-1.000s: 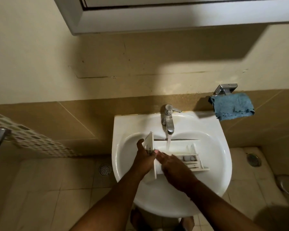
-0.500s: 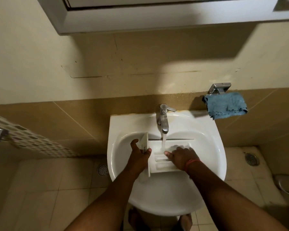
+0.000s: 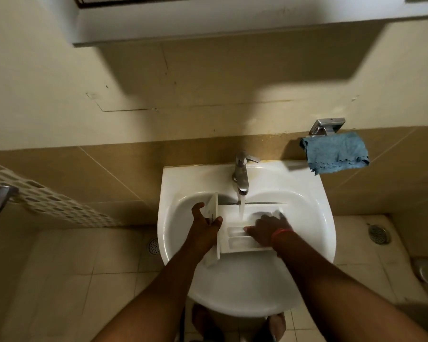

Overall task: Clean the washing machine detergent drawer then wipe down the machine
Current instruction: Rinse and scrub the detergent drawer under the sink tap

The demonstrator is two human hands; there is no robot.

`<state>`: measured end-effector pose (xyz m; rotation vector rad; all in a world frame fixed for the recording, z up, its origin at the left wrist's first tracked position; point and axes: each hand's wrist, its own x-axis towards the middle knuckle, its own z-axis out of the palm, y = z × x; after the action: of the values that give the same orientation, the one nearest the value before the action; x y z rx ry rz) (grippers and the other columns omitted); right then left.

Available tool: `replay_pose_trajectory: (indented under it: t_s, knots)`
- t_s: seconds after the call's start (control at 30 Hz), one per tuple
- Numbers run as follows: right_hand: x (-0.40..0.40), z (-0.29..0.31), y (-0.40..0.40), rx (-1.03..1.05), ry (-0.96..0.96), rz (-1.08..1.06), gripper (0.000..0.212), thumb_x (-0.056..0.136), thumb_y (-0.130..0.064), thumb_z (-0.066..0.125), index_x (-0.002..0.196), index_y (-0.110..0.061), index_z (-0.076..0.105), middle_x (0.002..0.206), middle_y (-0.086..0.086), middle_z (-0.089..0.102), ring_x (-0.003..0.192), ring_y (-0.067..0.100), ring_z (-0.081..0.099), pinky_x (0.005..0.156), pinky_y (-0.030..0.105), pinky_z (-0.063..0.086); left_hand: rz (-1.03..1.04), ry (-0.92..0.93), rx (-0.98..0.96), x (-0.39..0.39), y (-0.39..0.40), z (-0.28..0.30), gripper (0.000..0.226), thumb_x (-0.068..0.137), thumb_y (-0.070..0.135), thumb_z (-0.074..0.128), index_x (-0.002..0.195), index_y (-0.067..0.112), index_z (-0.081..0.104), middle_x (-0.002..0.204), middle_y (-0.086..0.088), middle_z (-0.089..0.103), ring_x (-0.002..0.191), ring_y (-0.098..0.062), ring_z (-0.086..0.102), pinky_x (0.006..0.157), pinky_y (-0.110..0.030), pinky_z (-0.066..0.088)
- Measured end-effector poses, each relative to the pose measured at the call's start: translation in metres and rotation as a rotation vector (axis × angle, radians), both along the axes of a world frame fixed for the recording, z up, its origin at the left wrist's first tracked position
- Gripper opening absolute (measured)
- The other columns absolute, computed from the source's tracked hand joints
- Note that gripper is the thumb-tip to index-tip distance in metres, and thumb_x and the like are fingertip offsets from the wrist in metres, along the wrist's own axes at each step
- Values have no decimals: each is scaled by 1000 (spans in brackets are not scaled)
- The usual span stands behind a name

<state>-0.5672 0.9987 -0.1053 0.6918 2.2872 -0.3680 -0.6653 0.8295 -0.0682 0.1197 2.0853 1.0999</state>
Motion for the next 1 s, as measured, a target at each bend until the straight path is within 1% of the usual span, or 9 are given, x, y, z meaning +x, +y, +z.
replay_pose_trajectory:
  t_s: [0.1, 0.27, 0.33, 0.43, 0.5, 0.63, 0.83, 0.9, 1.0]
  knots:
    - [-30, 12, -40, -214, 132, -56, 39, 98, -30, 45, 132, -13, 51, 135, 16, 54, 121, 35, 54, 105, 43, 42, 2, 19, 18, -1, 0, -2, 72, 93, 30, 64, 144, 33, 13, 122, -14, 57, 109, -28, 60, 99, -51, 49]
    - [-6, 2, -17, -233, 228, -107, 37, 89, -33, 47, 118, -16, 63, 123, 12, 62, 115, 33, 59, 99, 39, 47, -20, 15, 21, -1, -1, -4, 72, 93, 30, 63, 144, 35, 12, 118, -11, 58, 103, -26, 62, 95, -51, 52]
    - [3, -5, 12, -262, 254, -308, 27, 91, -16, 49, 110, -6, 67, 113, 15, 64, 109, 32, 60, 91, 32, 47, -21, 18, 15, -1, 0, -5, 72, 92, 33, 64, 141, 40, 12, 121, -12, 56, 106, -28, 61, 97, -53, 51]
    - [-19, 16, 18, -607, 610, -1004, 22, 90, 4, 45, 86, -4, 65, 81, 15, 60, 75, 26, 57, 61, 26, 49, -23, 3, 30, -3, 1, -6, 71, 92, 33, 65, 140, 42, 13, 123, -14, 55, 109, -30, 60, 99, -55, 49]
    - [-40, 29, 1, -864, 750, -1293, 23, 92, 11, 42, 89, -2, 61, 87, 15, 59, 76, 22, 58, 69, 27, 54, -14, -14, 54, -2, 1, -4, 72, 93, 30, 64, 143, 36, 13, 120, -15, 56, 106, -28, 60, 98, -52, 50]
    - [-64, 31, -60, -768, 853, -813, 29, 97, -3, 51, 123, -4, 63, 124, 15, 64, 112, 22, 59, 105, 36, 46, -16, -20, 104, 0, -3, -2, 71, 96, 21, 59, 147, 29, 11, 113, -11, 61, 97, -22, 63, 94, -45, 53]
    - [1, -1, -32, -116, 830, -81, 51, 94, -20, 35, 142, -32, 48, 139, 2, 56, 127, 21, 53, 101, 43, 46, -30, -19, 94, -4, -3, -7, 66, 96, 28, 60, 143, 32, 13, 106, -8, 61, 83, -15, 62, 65, -24, 49]
    - [34, -23, 6, 87, 746, -126, 62, 82, -17, 44, 145, -23, 45, 148, 3, 47, 139, 24, 41, 109, 46, 38, -38, -15, 89, -5, -3, -9, 65, 96, 30, 59, 142, 34, 14, 114, -11, 59, 84, -15, 60, 65, -24, 47]
    - [45, -28, 33, 118, 585, -392, 71, 83, -19, 67, 148, -12, 39, 153, 11, 39, 143, 28, 32, 118, 39, 25, -25, -3, 90, -6, -5, -12, 65, 95, 30, 60, 142, 34, 15, 120, -15, 57, 91, -21, 60, 76, -29, 50]
